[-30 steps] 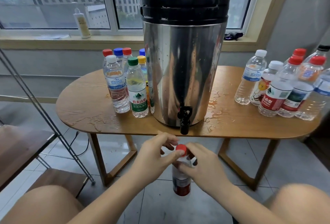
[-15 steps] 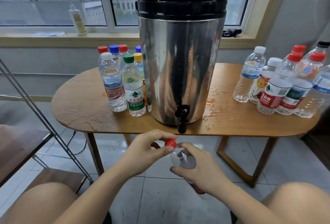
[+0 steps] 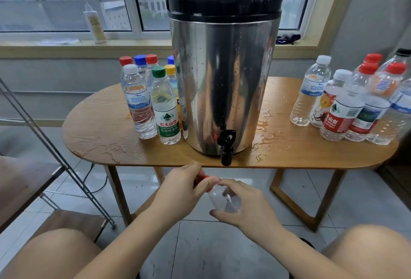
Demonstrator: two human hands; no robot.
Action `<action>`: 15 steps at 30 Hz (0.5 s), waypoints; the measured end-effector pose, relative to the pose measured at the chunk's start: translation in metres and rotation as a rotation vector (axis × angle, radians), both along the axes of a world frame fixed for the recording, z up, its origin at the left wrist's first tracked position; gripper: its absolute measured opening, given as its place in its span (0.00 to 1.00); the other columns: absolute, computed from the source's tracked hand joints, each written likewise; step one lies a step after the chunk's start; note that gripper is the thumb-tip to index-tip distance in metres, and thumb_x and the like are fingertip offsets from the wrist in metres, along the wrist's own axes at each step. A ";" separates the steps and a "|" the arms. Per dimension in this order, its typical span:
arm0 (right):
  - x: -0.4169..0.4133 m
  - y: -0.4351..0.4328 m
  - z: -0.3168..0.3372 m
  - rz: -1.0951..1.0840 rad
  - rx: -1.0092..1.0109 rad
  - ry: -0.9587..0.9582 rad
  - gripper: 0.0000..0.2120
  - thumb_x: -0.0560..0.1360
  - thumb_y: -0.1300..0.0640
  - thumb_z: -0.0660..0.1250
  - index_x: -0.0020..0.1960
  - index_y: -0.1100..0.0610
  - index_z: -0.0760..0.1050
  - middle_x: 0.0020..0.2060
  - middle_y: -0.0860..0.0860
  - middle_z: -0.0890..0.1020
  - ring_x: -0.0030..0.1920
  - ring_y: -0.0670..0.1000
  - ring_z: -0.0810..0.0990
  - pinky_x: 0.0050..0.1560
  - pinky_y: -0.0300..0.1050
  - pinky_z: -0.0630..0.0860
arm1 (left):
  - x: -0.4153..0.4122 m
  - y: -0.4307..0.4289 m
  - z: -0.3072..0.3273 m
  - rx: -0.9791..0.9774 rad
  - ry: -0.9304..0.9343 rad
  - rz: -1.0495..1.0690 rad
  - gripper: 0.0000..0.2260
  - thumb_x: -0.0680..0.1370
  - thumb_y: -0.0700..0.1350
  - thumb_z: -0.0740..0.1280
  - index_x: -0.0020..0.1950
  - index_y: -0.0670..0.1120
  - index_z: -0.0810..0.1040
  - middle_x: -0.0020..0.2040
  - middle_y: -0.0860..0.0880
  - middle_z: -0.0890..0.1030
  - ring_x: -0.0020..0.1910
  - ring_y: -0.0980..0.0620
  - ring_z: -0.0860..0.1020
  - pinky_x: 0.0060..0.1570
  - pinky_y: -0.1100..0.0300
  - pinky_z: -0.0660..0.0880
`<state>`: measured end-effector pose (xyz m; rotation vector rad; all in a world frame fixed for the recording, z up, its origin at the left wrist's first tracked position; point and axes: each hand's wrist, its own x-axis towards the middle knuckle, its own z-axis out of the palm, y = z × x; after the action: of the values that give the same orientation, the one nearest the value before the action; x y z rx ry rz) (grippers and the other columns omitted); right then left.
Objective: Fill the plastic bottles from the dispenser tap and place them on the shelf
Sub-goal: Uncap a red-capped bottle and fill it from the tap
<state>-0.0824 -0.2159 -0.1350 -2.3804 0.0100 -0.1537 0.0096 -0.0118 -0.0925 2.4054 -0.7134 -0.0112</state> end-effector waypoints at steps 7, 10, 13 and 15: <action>0.002 -0.001 0.001 -0.018 -0.045 0.003 0.35 0.67 0.26 0.75 0.71 0.33 0.71 0.53 0.34 0.80 0.57 0.42 0.79 0.57 0.41 0.77 | 0.004 0.010 0.004 -0.155 0.072 -0.102 0.24 0.75 0.74 0.71 0.60 0.60 0.84 0.54 0.63 0.83 0.57 0.60 0.82 0.49 0.62 0.79; 0.003 -0.002 0.002 -0.033 -0.036 0.026 0.36 0.67 0.25 0.75 0.71 0.32 0.70 0.55 0.35 0.80 0.57 0.42 0.78 0.58 0.41 0.77 | 0.004 0.016 0.010 -0.265 0.209 -0.236 0.18 0.77 0.51 0.80 0.65 0.63 0.84 0.61 0.63 0.84 0.65 0.57 0.81 0.58 0.58 0.80; 0.003 -0.002 0.002 -0.014 -0.025 0.060 0.37 0.67 0.25 0.75 0.72 0.32 0.69 0.56 0.34 0.80 0.58 0.41 0.78 0.59 0.41 0.77 | 0.010 0.021 0.008 -0.232 0.200 -0.268 0.20 0.78 0.41 0.80 0.62 0.63 0.85 0.61 0.62 0.84 0.63 0.55 0.82 0.58 0.57 0.81; 0.003 -0.001 0.002 -0.001 -0.009 0.078 0.38 0.67 0.25 0.76 0.73 0.32 0.68 0.58 0.34 0.80 0.59 0.41 0.78 0.60 0.41 0.77 | 0.012 0.020 0.005 -0.232 0.169 -0.241 0.17 0.77 0.44 0.80 0.60 0.63 0.86 0.58 0.62 0.84 0.60 0.55 0.83 0.55 0.58 0.80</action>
<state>-0.0792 -0.2170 -0.1334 -2.3942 0.0470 -0.0618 0.0211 0.0078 -0.0874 2.0602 -0.8696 -0.2162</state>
